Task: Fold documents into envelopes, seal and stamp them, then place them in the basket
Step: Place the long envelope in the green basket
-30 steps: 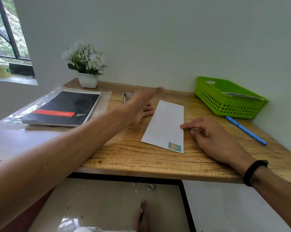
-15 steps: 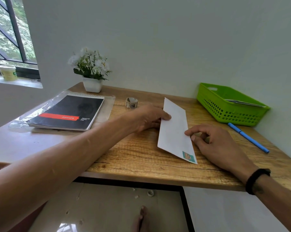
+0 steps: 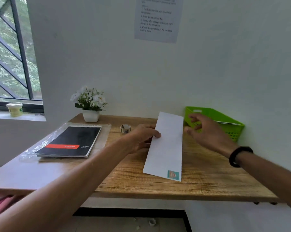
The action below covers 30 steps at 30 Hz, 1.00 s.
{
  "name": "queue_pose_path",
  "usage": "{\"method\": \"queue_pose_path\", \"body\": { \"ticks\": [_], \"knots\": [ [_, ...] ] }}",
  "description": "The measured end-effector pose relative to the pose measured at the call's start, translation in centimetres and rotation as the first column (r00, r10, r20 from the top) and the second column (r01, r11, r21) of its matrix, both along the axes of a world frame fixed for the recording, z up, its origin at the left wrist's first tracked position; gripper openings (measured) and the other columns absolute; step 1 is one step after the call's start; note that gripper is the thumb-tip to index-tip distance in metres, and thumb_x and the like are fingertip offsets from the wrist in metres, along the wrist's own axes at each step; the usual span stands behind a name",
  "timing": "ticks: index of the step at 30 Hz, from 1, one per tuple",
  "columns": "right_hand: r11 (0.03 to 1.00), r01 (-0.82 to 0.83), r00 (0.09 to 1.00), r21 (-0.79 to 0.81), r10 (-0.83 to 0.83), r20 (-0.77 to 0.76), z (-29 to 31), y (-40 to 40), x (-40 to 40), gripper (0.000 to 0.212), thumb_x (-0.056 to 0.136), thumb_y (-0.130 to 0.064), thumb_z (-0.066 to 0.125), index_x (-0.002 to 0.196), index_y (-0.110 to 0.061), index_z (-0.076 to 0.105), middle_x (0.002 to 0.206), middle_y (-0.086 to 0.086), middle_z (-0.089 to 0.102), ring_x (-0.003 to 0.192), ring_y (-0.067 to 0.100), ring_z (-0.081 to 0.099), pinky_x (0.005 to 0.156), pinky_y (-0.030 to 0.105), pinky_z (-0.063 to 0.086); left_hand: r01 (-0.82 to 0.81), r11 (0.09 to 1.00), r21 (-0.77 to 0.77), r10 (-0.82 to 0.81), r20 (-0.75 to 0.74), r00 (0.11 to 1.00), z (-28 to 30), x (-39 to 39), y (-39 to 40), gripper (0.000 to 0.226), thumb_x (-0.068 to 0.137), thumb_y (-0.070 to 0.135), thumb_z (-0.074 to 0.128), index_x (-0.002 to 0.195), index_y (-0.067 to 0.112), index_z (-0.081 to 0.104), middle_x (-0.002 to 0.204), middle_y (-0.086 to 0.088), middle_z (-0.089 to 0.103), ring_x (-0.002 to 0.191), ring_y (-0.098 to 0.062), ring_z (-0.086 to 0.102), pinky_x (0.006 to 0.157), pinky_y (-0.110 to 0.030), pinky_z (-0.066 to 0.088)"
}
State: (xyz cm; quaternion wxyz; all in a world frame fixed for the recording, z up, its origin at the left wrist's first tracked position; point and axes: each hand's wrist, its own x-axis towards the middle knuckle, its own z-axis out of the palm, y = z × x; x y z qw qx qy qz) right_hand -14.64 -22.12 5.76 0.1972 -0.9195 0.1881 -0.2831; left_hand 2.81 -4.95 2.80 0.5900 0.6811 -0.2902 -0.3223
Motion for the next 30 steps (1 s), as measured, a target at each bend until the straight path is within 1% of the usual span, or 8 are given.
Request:
{"method": "queue_pose_path", "body": {
  "ticks": [5,9,12,16,20,24,27,30],
  "knots": [
    [0.994,0.003,1.000,-0.112,0.000,0.027,5.5,-1.6,0.1,0.049,0.097,-0.040,0.066,0.142,-0.022,0.055,0.132,-0.003,0.064,0.109,0.013,0.064,0.090,0.028,0.049,0.068,0.997,0.047,-0.076,0.215,0.974,3.0,-1.3,0.4,0.034,0.097,0.014,0.066,0.130,0.020,0.065,0.120,-0.006,0.071,0.110,-0.025,0.069,0.098,-0.040,0.057],
    [0.993,-0.005,0.999,-0.121,0.010,0.045,8.0,-1.5,-0.7,0.042,0.094,-0.033,0.071,0.133,-0.022,0.062,0.116,-0.004,0.069,0.099,0.012,0.067,0.080,0.025,0.050,0.068,0.995,0.075,-0.095,0.479,0.872,6.1,-2.3,1.0,0.035,0.096,0.013,0.065,0.129,0.025,0.065,0.114,-0.006,0.073,0.102,-0.022,0.072,0.083,-0.031,0.059],
    [0.993,0.007,0.998,-0.117,0.000,0.063,8.7,-1.3,-1.7,0.037,0.091,-0.029,0.074,0.126,-0.024,0.066,0.110,-0.002,0.070,0.092,0.011,0.069,0.073,0.023,0.049,0.048,0.990,0.130,-0.125,0.694,0.709,7.7,-3.1,1.7,0.038,0.094,0.020,0.064,0.131,0.029,0.064,0.108,-0.002,0.074,0.096,-0.017,0.072,0.083,-0.031,0.058],
    [0.991,0.008,0.999,-0.132,-0.001,0.051,9.1,-0.9,-3.2,0.035,0.087,-0.025,0.078,0.121,-0.024,0.068,0.099,-0.004,0.072,0.085,0.005,0.067,0.068,0.021,0.047,-0.029,0.985,0.168,-0.134,0.867,0.479,9.0,-4.4,2.2,0.041,0.092,0.021,0.062,0.132,0.029,0.064,0.103,0.003,0.074,0.084,-0.006,0.069,0.068,-0.020,0.053],
    [0.987,-0.002,1.000,-0.159,0.005,0.018,9.1,0.0,-4.8,0.028,0.086,-0.028,0.079,0.113,-0.023,0.072,0.092,-0.004,0.074,0.087,0.006,0.068,0.070,0.026,0.050,-0.104,0.986,0.127,-0.098,0.963,0.250,9.6,-5.6,2.9,0.044,0.088,0.020,0.056,0.131,0.025,0.065,0.110,-0.001,0.078,0.089,-0.021,0.072,0.078,-0.039,0.060],
    [0.969,-0.017,0.999,-0.248,0.025,0.027,9.4,1.1,-5.8,0.020,0.089,-0.031,0.076,0.107,-0.022,0.074,0.090,-0.003,0.073,0.081,0.004,0.066,0.069,0.025,0.049,-0.195,0.977,0.084,-0.079,0.996,0.036,10.4,-6.4,3.0,0.042,0.096,0.016,0.050,0.134,0.025,0.063,0.114,-0.003,0.077,0.102,-0.028,0.068,0.086,-0.042,0.053],
    [0.937,-0.014,0.999,-0.348,0.023,0.023,9.9,2.2,-5.9,0.018,0.093,-0.026,0.071,0.107,-0.017,0.076,0.102,0.001,0.072,0.081,0.009,0.063,0.072,0.024,0.047,-0.205,0.977,0.059,-0.072,0.996,-0.056,11.0,-6.3,2.5,0.040,0.098,0.014,0.049,0.135,0.024,0.063,0.108,-0.003,0.077,0.102,-0.028,0.066,0.088,-0.043,0.051],
    [0.947,-0.020,0.999,-0.319,0.027,0.019,10.2,2.8,-6.1,0.014,0.094,-0.019,0.069,0.105,-0.014,0.077,0.103,0.003,0.074,0.074,0.009,0.068,0.066,0.015,0.047,-0.194,0.981,-0.015,-0.006,0.995,-0.104,11.4,-6.1,1.5,0.036,0.100,0.018,0.052,0.133,0.026,0.064,0.112,-0.001,0.075,0.112,-0.027,0.062,0.094,-0.045,0.048]
  ]
}}
